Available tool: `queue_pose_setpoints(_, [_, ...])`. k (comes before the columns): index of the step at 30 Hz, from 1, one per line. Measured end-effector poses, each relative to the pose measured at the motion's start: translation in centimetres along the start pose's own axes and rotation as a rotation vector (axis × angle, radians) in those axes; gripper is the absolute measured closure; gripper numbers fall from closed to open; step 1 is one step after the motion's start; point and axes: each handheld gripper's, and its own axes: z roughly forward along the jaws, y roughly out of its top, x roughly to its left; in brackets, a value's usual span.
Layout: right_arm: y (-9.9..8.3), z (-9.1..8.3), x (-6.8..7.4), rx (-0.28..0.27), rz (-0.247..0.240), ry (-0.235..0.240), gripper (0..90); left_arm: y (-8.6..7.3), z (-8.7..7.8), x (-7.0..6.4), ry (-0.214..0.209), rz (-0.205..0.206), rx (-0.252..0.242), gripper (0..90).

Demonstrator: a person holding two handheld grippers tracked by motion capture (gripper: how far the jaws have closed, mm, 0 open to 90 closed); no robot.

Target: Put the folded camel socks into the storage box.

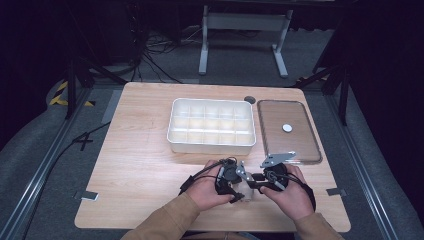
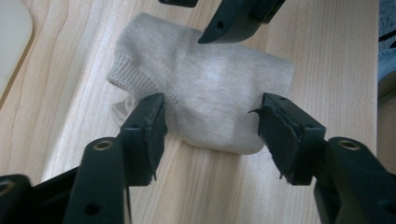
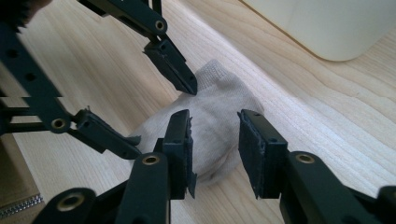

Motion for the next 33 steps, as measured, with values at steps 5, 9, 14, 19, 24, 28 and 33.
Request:
queue_pose_setpoints(5, [0.1,0.2,0.2,-0.007,0.03,0.002,60.4,-0.1,-0.4,-0.1,0.003,-0.006,-0.002,39.5])
queue_pose_setpoints(9, [0.2,0.5,0.3,-0.016,0.06,-0.007,56.8,0.1,0.1,-0.4,0.012,0.004,0.015,41.1])
queue_pose_setpoints(14, [0.4,1.2,0.1,0.015,0.084,-0.033,52.1,0.3,0.3,-0.6,0.018,0.006,0.019,41.5])
queue_pose_setpoints(19, [0.4,2.3,-0.1,0.046,0.107,-0.039,47.6,0.2,0.4,-0.4,0.024,0.002,0.03,41.3])
queue_pose_setpoints(24, [0.5,3.0,-0.5,0.08,0.143,-0.031,43.8,0.2,0.6,-0.5,0.027,-0.002,0.041,40.4])
queue_pose_setpoints(28, [0.6,3.4,-0.8,0.107,0.167,-0.012,42.1,0.1,0.6,-0.4,0.029,-0.002,0.058,40.0])
queue_pose_setpoints(33, [1.0,3.8,-1.0,0.14,0.173,0.012,41.9,0.0,0.7,-0.3,0.027,-0.01,0.064,39.8])
